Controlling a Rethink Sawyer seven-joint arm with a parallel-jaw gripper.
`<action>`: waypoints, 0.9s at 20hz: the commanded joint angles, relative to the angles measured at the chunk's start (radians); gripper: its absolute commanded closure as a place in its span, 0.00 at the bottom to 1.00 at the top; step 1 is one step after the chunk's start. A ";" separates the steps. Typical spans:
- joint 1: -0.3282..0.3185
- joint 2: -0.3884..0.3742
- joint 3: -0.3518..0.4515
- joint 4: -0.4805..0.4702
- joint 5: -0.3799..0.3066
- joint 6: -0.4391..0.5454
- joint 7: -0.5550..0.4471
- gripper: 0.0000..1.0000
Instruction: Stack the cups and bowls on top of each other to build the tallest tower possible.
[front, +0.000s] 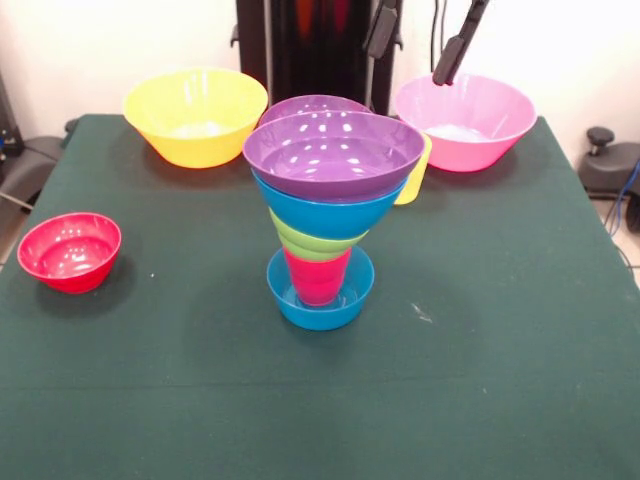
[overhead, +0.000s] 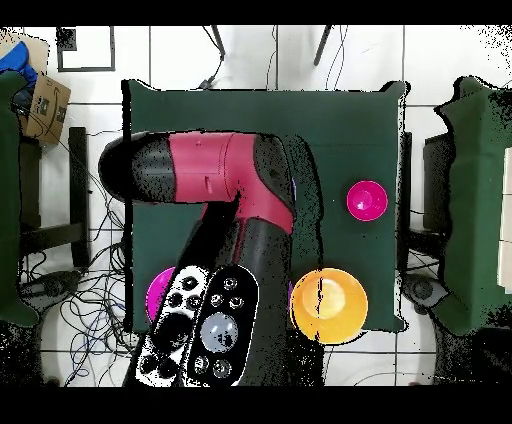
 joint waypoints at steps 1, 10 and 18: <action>-0.148 -0.111 0.221 0.137 0.074 0.110 -0.253 0.00; -0.077 -0.169 0.164 0.220 0.055 0.157 -0.044 0.00; -0.065 -0.156 0.176 0.266 0.072 0.071 0.017 0.00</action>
